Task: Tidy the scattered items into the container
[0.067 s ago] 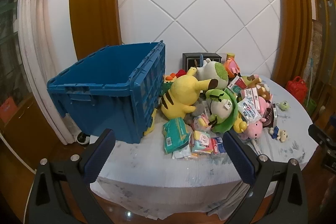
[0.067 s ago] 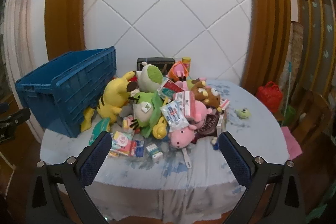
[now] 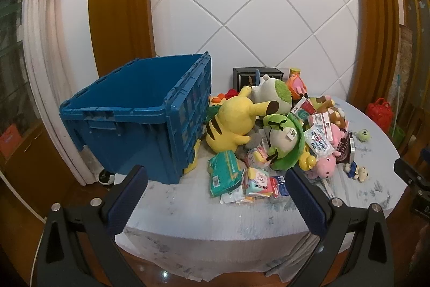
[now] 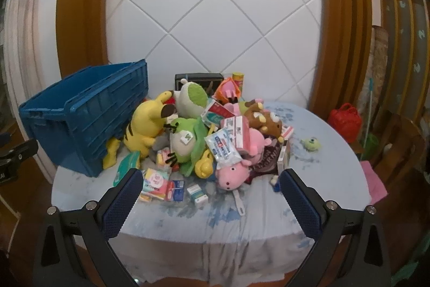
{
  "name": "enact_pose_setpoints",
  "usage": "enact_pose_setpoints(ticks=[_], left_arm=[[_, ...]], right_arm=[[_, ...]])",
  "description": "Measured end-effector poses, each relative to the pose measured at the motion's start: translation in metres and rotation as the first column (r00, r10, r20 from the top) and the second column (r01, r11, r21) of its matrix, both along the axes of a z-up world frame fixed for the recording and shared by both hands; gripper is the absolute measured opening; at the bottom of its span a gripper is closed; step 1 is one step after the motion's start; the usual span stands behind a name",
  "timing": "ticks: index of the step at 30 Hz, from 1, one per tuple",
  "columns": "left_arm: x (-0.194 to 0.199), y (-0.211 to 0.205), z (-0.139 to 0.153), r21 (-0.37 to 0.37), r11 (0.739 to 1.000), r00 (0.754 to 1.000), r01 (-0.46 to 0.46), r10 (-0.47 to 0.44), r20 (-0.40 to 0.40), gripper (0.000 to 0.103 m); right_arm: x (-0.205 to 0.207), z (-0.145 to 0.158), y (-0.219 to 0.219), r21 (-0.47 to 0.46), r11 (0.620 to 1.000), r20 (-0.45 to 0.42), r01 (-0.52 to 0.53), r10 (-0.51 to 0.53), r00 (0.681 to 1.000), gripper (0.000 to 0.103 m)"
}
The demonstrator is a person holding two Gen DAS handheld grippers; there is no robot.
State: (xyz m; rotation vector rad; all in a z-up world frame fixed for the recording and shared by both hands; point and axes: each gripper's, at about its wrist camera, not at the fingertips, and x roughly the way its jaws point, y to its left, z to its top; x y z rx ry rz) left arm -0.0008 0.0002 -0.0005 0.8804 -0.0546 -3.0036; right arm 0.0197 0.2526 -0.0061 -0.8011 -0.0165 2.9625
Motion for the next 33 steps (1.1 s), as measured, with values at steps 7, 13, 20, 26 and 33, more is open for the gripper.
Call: enact_pose_setpoints(ticks=[7, 13, 20, 26, 33], left_arm=[[-0.003, 0.001, -0.002, 0.024, 1.0, 1.0, -0.006, 0.006, -0.015, 0.103], [-0.01, 0.006, -0.005, 0.017, 1.0, 1.0, -0.008, 0.008, -0.002, 0.103], [-0.011, 0.011, -0.008, 0.014, 1.0, 1.0, -0.009, 0.009, 0.004, 0.103], [-0.012, 0.011, -0.01, 0.015, 1.0, 1.0, -0.017, 0.017, 0.007, 0.103], [-0.012, 0.01, -0.011, 0.015, 1.0, 1.0, -0.024, 0.024, 0.007, 0.103]], right_arm=[[-0.002, -0.006, 0.008, -0.018, 1.0, 0.018, -0.004, 0.004, 1.0, 0.103], [-0.014, -0.006, 0.006, 0.01, 1.0, 0.045, 0.028, -0.028, 0.999, 0.103], [-0.015, -0.01, 0.01, 0.014, 1.0, 0.057, 0.025, -0.025, 0.998, 0.103], [-0.015, -0.012, 0.013, 0.011, 1.0, 0.069, 0.012, -0.013, 0.998, 0.103], [-0.015, -0.013, 0.017, -0.003, 1.0, 0.073, -0.003, 0.003, 0.997, 0.103]])
